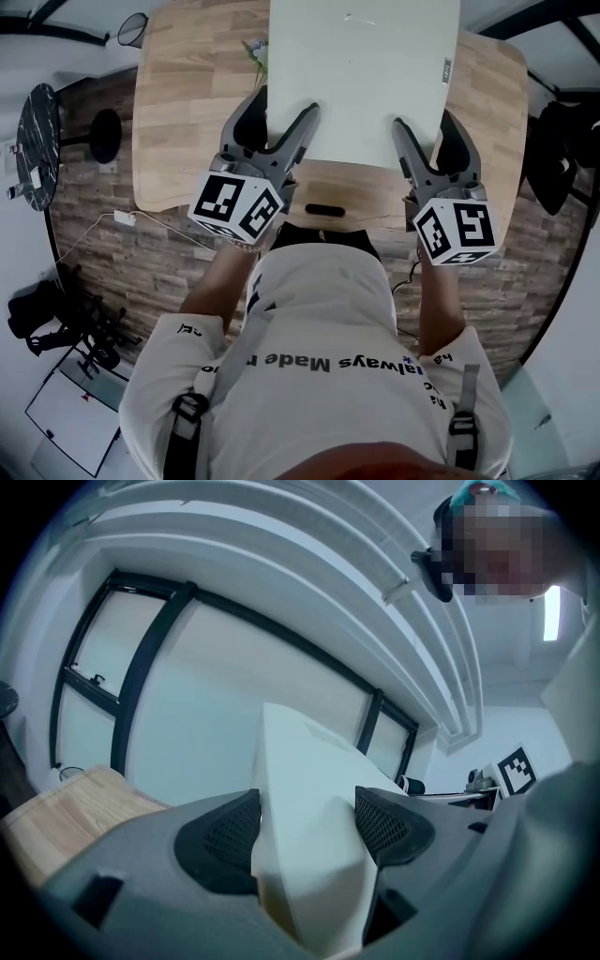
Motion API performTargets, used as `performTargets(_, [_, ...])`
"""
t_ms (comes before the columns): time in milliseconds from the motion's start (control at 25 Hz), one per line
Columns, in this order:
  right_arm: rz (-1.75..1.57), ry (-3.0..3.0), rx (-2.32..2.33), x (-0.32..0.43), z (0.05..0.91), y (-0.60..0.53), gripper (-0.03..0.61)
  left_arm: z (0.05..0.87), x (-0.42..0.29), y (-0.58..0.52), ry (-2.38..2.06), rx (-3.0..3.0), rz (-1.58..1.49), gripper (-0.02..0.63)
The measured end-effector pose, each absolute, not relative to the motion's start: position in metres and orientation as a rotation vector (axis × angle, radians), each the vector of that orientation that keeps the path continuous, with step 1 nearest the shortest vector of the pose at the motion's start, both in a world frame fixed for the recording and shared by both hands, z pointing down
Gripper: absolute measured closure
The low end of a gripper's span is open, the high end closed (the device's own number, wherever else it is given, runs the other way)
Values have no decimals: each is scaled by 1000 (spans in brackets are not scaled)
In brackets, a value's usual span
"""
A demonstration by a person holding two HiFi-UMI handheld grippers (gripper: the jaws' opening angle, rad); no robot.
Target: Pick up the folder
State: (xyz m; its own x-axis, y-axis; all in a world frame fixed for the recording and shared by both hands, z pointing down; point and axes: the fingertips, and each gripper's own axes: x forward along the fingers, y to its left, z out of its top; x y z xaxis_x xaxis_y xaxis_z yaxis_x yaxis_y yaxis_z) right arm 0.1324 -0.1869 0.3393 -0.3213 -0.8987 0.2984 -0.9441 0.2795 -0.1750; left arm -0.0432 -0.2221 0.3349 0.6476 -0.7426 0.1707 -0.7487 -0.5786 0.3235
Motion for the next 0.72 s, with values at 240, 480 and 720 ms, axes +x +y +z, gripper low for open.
performTargets(240, [452,-2414,1768,128,312,-172,278,305,-48,-209,-1194,2532,-17,296])
performTargets(480, [408,-2435,1788,125,285,-157,278,279,-51,-195,-1209,2550,-64,296])
performTargets(720, [362,-2456,1793,123,263,-144,279,257,-53,-181,-1233,2564,-102,296])
